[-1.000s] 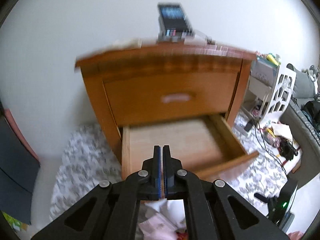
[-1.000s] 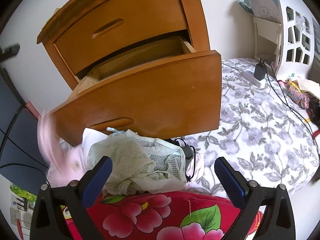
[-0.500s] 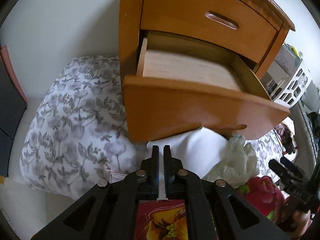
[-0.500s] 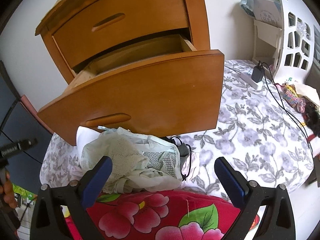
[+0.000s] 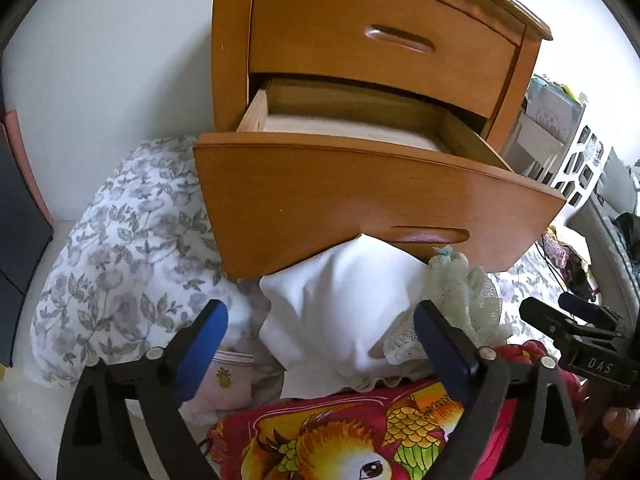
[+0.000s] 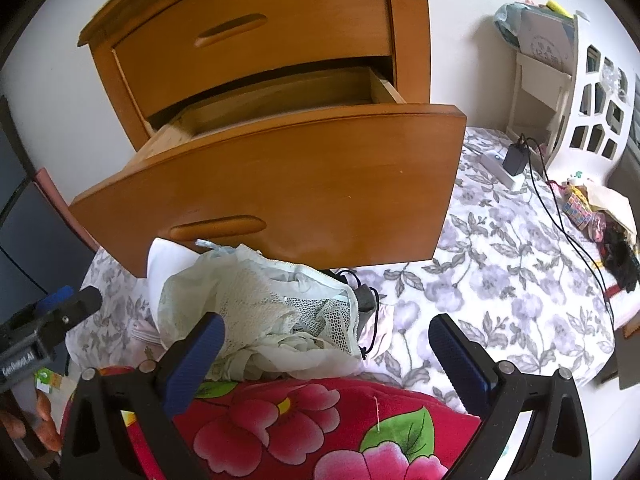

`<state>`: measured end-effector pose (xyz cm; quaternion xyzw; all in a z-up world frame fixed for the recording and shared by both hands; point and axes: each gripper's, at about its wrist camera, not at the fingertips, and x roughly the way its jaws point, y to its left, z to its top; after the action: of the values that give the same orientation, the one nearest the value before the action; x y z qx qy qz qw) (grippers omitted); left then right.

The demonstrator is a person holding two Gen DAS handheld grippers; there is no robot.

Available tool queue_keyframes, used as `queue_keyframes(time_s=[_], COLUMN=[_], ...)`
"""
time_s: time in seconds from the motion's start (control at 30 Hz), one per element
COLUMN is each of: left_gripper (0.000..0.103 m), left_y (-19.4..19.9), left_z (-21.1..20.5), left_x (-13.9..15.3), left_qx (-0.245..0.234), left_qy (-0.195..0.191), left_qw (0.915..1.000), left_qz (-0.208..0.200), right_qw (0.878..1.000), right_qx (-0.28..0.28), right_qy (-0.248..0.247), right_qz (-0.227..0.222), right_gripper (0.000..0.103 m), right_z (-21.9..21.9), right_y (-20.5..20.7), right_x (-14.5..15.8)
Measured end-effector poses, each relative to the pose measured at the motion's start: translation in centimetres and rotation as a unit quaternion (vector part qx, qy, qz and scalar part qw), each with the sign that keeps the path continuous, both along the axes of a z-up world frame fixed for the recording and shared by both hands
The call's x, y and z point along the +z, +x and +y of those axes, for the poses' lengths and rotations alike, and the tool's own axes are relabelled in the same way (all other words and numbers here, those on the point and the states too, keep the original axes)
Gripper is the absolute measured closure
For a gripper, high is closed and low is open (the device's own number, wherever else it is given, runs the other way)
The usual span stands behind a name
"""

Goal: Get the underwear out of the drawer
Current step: 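Pull the left tool back up from the pink sock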

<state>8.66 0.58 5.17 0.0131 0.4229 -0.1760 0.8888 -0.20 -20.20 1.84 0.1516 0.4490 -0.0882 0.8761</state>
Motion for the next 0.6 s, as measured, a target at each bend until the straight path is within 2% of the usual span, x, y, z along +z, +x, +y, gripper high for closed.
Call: queue_keyframes(time_s=[0.2, 0.3, 0.43, 0.6], left_gripper=[0.001, 0.0, 0.0, 0.0], left_y=[-1.2, -1.9, -2.6, -3.2], left_z=[0.2, -0.1, -0.3, -1.1], left_x=[2.0, 2.3, 2.5, 2.5], left_qx=[0.029, 0.032, 0.034, 0.045], left_qy=[-0.004, 0.009, 0.02, 0.056], left_qw=[0.9975, 0.9954, 0.9935, 0.9901], left_qz=[-0.064, -0.09, -0.106, -0.12], right_qw=[1.0, 0.999, 0.996, 0.989], right_qx=[0.004, 0.002, -0.003, 0.0], right_qy=[-0.019, -0.033, -0.051, -0.08], right_qz=[-0.015, -0.036, -0.075, -0.121], right_gripper=[0.0, 0.0, 0.0, 0.0], right_z=[0.7, 1.0, 1.4, 2.2], right_y=[-0.3, -0.8, -1.9, -2.8], right_x=[0.6, 1.3, 2.7, 4.8])
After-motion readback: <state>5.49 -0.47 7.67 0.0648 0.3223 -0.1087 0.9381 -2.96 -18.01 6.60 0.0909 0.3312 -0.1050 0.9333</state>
